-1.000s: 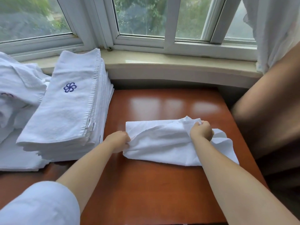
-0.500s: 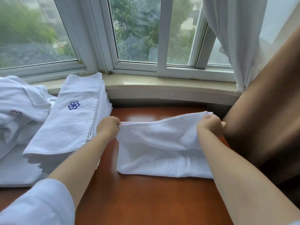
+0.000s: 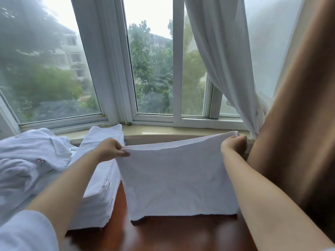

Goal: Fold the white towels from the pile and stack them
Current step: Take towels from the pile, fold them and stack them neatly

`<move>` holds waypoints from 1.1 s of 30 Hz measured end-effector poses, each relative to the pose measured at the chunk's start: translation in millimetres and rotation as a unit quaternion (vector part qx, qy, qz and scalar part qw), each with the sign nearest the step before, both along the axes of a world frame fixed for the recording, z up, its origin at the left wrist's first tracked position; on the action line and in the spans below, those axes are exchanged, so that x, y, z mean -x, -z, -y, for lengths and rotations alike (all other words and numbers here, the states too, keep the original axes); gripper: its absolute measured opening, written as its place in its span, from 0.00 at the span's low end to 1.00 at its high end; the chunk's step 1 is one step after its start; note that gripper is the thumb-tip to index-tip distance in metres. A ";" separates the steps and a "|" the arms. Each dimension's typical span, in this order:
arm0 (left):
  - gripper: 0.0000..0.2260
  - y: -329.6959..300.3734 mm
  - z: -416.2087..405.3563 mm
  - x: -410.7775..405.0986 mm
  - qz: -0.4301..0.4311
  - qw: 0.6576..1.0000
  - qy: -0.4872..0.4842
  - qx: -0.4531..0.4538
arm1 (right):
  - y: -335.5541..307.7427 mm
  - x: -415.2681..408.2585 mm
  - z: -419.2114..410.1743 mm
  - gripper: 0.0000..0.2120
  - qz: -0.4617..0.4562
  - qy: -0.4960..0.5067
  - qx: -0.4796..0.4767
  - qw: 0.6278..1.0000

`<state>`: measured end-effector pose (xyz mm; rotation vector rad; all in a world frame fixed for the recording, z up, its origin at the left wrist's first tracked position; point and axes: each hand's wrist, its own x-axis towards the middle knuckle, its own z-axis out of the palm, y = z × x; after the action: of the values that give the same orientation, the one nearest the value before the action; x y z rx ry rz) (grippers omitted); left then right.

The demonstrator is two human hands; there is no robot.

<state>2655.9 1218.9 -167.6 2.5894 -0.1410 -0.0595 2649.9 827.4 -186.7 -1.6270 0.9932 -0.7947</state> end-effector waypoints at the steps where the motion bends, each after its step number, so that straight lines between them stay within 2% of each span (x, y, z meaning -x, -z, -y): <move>1: 0.22 -6.7 -1.9 2.1 0.011 1.000 -0.006 -0.009 | -3.0 -0.2 1.2 0.14 0.014 -0.009 0.001 1.000; 4: 0.17 -26.9 -7.4 2.4 0.045 0.999 -0.026 0.016 | -14.0 -0.4 1.9 0.14 0.048 -0.018 0.003 0.999; 10: 0.07 -54.3 -7.5 -0.3 0.066 0.970 -0.055 0.228 | -26.9 2.9 2.3 0.12 0.048 -0.018 0.012 0.999; 12: 0.08 -56.2 -3.5 -2.1 0.093 0.975 -0.047 0.198 | -29.1 1.6 3.4 0.12 0.050 -0.027 0.031 0.998; 13: 0.08 -54.9 0.0 -5.1 0.145 0.971 -0.053 0.183 | -29.6 0.8 4.2 0.12 0.050 -0.026 0.037 0.998; 15: 0.08 -52.1 9.1 -10.7 0.240 0.945 -0.072 0.209 | -29.6 -2.9 5.6 0.12 0.050 -0.029 0.056 0.997; 17: 0.13 -46.8 19.3 -11.2 0.253 0.955 -0.048 0.149 | -26.3 -5.9 6.9 0.12 0.039 -0.026 0.063 0.997; 19: 0.11 -35.7 19.4 -14.6 0.258 0.961 -0.039 0.087 | -21.0 -8.4 7.3 0.13 0.025 -0.013 0.046 0.999; 21: 0.09 -31.5 14.0 -18.4 0.299 0.950 -0.065 0.070 | -16.1 -12.7 7.4 0.13 0.024 -0.019 0.040 0.999; 22: 0.08 -30.1 12.3 -20.1 0.301 0.950 -0.066 0.055 | -14.1 -14.9 8.6 0.13 0.024 -0.024 0.037 0.999; 26: 0.07 -19.8 10.5 -32.3 0.215 0.975 -0.030 -0.043 | -6.9 -26.1 14.5 0.16 0.003 -0.003 -0.001 1.000; 28: 0.08 -14.3 10.8 -38.1 0.219 0.974 -0.047 -0.032 | -2.6 -31.3 15.7 0.19 -0.008 -0.018 0.017 1.000; 31: 0.13 -9.3 14.7 -51.2 0.218 0.972 -0.076 -0.033 | 0.9 -39.6 15.8 0.19 -0.034 -0.052 0.043 0.997; 33: 0.11 -10.3 18.5 -61.4 0.227 0.970 -0.082 -0.037 | -1.5 -46.9 13.4 0.18 -0.026 -0.065 0.044 0.997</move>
<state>2717.3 1200.4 -157.3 2.6356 -0.0889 0.6005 2696.8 814.0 -185.2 -1.7775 0.8893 -0.7207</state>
